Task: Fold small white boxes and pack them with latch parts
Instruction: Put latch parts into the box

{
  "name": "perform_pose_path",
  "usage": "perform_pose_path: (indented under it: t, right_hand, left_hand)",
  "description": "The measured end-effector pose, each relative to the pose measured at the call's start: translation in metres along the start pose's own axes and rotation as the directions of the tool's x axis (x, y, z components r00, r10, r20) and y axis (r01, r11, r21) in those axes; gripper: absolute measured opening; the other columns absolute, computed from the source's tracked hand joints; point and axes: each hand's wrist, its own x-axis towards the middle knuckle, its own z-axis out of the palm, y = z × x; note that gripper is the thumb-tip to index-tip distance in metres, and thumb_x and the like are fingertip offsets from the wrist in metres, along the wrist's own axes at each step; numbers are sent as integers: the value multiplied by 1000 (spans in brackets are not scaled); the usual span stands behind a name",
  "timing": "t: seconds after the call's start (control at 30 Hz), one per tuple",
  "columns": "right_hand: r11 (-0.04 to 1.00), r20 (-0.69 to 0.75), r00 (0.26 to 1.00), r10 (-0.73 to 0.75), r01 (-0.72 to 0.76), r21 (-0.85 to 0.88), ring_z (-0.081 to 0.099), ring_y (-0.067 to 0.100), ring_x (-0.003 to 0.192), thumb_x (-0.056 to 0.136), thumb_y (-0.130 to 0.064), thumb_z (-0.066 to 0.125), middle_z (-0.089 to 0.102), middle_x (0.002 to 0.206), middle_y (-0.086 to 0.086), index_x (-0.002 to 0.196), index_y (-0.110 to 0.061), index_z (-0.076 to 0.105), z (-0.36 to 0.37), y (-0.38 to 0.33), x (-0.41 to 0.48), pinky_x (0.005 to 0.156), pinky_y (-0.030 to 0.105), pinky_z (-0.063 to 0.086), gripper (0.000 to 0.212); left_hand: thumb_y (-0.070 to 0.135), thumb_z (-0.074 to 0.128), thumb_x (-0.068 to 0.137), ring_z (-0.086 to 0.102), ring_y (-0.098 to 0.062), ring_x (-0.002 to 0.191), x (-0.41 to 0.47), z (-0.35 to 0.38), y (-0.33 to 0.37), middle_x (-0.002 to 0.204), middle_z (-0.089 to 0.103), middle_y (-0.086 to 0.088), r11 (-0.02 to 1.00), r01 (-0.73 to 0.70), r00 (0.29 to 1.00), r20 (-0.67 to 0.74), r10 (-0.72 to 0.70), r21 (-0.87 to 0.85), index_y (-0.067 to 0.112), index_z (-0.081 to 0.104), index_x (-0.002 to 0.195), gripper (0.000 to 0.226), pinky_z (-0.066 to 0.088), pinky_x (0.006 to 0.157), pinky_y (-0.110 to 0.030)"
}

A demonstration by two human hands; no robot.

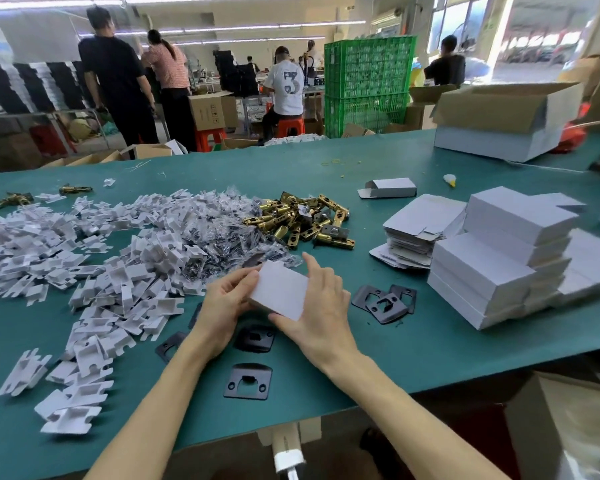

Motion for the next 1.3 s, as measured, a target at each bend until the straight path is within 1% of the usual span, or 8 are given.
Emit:
perform_pose_path:
  t: [0.13, 0.27, 0.43, 0.6, 0.73, 0.93, 1.13, 1.3]
  right_hand:
    - [991, 57, 995, -77, 82, -110, 40, 19, 113, 85, -63, 68, 42, 115, -3, 151, -33, 39, -38, 12, -10, 94, 34, 25, 77]
    - [962, -88, 990, -115, 89, -257, 40, 22, 117, 90, -57, 67, 45, 122, 4, 151, -31, 44, -91, 22, -5, 100, 37, 28, 70]
    - [872, -351, 933, -79, -106, -478, 44, 35, 116, 92, -50, 68, 49, 122, 17, 144, -20, 53, -156, 47, 15, 92, 42, 27, 62]
    - [772, -341, 939, 47, -251, -584, 37, 36, 117, 92, -55, 62, 44, 122, 18, 141, -18, 55, -174, 78, 17, 92, 44, 26, 61]
    - [760, -335, 941, 52, -255, -598, 36, 37, 118, 91, -49, 67, 43, 125, 19, 140, -13, 55, -164, 90, 12, 95, 47, 30, 62]
    - [797, -378, 924, 54, -268, -542, 37, 34, 110, 92, -49, 66, 50, 118, 18, 128, -11, 66, -171, 99, 22, 88, 47, 30, 52]
    - [730, -398, 917, 18, -284, -621, 33, 33, 116, 92, -40, 69, 52, 124, 18, 110, -4, 70, -181, 112, 22, 90, 50, 30, 41]
    - [769, -353, 935, -39, -197, -608, 47, 38, 111, 93, -23, 72, 60, 119, 18, 116, -4, 69, -182, 115, 25, 92, 48, 32, 30]
  left_hand:
    - [35, 63, 96, 76, -29, 87, -2, 6, 0, 102, 79, -16, 989, -35, 999, 33, 31, 144, 8, 79, 105, 33, 63, 68, -29]
    - [20, 56, 105, 76, -32, 85, -1, 5, -2, 102, 78, -20, 975, -88, 994, 80, 73, 202, -2, 76, 104, 30, 63, 72, -28]
    - [17, 56, 104, 75, -30, 85, 2, 4, -6, 103, 78, -19, 971, -108, 992, 86, 92, 213, 0, 78, 103, 27, 63, 73, -28]
    - [17, 56, 104, 75, -29, 85, 6, 3, -6, 102, 78, -20, 975, -110, 993, 75, 97, 194, 2, 79, 101, 27, 62, 73, -27]
    - [16, 56, 104, 74, -27, 83, 8, 2, -8, 101, 77, -21, 975, -110, 993, 68, 98, 194, 0, 78, 101, 28, 62, 72, -26]
    - [13, 55, 105, 73, -25, 80, 11, 1, -10, 99, 77, -22, 977, -109, 993, 53, 101, 182, -2, 77, 101, 28, 62, 71, -25]
    - [13, 54, 105, 73, -24, 79, 13, 0, -12, 98, 77, -22, 979, -111, 993, 47, 104, 174, -2, 77, 100, 28, 61, 70, -25]
    - [13, 54, 105, 72, -23, 77, 15, 0, -14, 97, 77, -22, 981, -101, 995, 32, 97, 167, -3, 77, 100, 28, 61, 69, -24]
